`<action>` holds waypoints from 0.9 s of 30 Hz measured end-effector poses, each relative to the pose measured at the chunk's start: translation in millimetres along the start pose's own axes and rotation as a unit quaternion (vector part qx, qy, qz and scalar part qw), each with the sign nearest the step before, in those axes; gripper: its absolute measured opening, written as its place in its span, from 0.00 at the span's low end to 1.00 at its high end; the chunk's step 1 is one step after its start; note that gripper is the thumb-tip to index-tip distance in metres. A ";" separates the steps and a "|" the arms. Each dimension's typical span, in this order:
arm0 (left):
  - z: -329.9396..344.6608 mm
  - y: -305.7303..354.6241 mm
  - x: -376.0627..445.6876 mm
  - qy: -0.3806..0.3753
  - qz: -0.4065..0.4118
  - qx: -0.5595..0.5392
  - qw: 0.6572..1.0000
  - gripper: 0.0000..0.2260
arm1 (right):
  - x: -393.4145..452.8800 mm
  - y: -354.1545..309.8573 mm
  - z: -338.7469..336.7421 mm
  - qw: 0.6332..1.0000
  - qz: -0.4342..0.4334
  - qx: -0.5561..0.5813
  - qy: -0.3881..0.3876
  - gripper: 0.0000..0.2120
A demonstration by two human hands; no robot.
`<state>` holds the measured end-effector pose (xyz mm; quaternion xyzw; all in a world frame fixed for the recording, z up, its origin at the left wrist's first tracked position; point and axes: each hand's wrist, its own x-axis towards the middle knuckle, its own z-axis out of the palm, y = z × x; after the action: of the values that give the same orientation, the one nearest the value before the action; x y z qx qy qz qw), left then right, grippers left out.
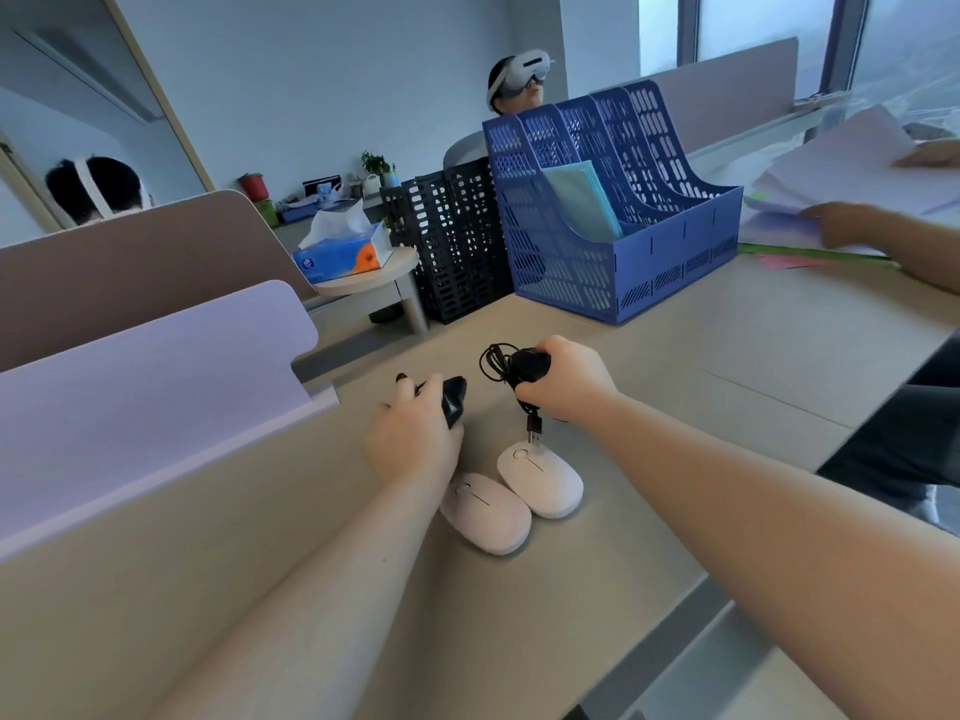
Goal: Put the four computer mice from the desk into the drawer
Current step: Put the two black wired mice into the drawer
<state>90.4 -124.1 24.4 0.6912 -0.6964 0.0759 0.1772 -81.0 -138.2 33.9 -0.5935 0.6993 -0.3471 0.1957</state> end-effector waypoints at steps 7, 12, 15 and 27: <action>-54.2 59.8 -67.4 -0.025 0.055 0.019 0.998 0.19 | -53.4 14.6 -83.9 0.999 0.005 0.012 0.046 0.25; -79.3 107.9 -130.9 -0.009 0.107 0.009 0.994 0.21 | -116.1 48.7 -148.2 0.998 0.017 0.014 0.058 0.23; -76.6 134.6 -169.2 -0.016 0.138 0.005 0.990 0.20 | -155.4 78.5 -170.1 0.999 0.039 -0.003 0.027 0.25; -1.5 186.1 -287.1 -0.121 0.184 0.044 0.974 0.24 | -234.9 186.0 -144.7 0.989 0.094 -0.065 -0.092 0.28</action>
<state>-98.9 151.3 -49.3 0.5622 -0.8241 0.0538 0.0442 -257.9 135.5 -33.3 -0.5659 0.7522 -0.2250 0.2516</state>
